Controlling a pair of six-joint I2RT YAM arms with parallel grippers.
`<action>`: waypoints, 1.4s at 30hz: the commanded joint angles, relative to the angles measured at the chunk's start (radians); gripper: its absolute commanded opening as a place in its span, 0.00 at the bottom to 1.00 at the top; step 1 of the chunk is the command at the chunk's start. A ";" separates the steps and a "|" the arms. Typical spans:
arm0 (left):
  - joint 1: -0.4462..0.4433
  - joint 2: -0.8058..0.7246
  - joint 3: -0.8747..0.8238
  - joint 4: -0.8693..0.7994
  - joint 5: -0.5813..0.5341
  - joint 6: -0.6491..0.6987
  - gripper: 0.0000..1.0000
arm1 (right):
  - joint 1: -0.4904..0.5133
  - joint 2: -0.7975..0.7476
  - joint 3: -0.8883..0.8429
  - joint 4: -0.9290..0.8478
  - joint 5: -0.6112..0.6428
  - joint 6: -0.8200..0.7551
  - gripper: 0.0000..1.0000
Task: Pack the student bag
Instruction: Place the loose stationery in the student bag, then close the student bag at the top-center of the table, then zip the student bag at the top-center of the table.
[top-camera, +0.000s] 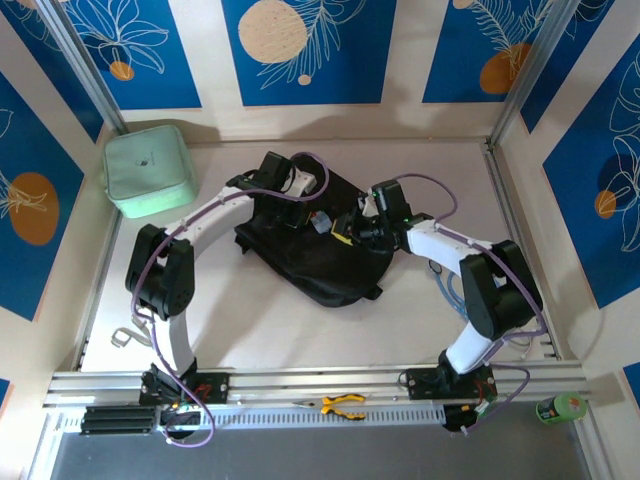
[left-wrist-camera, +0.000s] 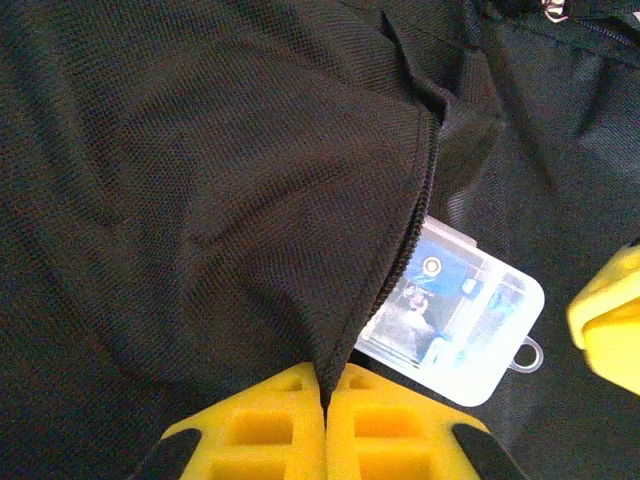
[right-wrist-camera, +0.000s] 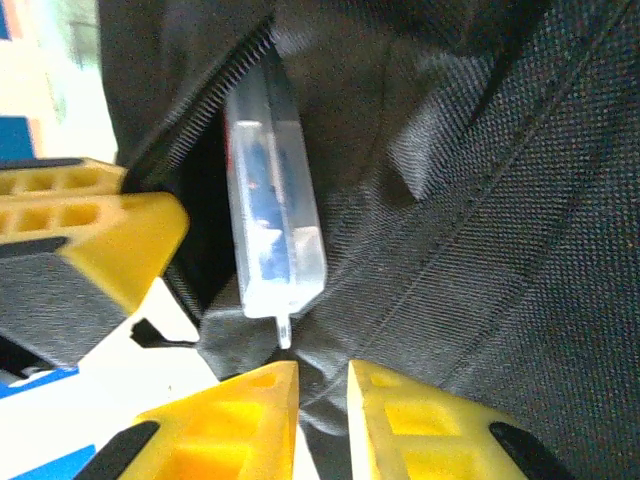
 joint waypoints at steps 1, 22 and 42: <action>0.009 0.004 0.029 0.011 0.043 -0.010 0.07 | 0.017 0.066 0.085 -0.033 0.010 -0.036 0.17; 0.023 0.000 0.045 -0.002 0.158 -0.113 0.22 | 0.022 0.017 0.029 0.119 0.084 0.059 0.04; 0.367 -0.518 -0.509 0.221 0.031 -0.550 0.78 | 0.281 0.055 0.481 -0.619 0.563 -0.681 0.61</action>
